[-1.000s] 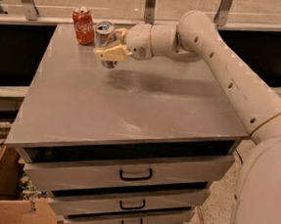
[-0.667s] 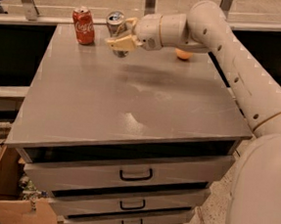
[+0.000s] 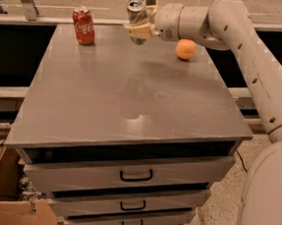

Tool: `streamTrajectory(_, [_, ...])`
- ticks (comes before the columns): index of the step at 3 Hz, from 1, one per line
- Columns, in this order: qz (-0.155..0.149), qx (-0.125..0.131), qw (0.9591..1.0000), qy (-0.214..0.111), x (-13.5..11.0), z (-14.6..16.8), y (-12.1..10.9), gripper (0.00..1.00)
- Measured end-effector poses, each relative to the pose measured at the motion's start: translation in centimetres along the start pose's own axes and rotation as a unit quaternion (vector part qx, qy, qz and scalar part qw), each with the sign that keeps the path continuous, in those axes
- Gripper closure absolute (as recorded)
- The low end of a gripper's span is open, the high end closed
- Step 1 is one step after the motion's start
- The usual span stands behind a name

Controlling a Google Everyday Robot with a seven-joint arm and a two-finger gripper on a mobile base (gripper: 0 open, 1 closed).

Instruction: Move redbull can near orange

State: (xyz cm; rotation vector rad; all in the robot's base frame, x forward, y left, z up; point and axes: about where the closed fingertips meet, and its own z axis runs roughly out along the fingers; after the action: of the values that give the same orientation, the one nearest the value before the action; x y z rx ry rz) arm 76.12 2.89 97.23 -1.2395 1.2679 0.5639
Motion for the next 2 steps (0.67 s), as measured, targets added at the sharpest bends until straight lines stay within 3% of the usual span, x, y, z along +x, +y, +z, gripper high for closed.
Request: streamTrajectory(2, [0.021, 0.056, 0.9981, -0.009, 1.3, -2.6, -4.3, 1.0])
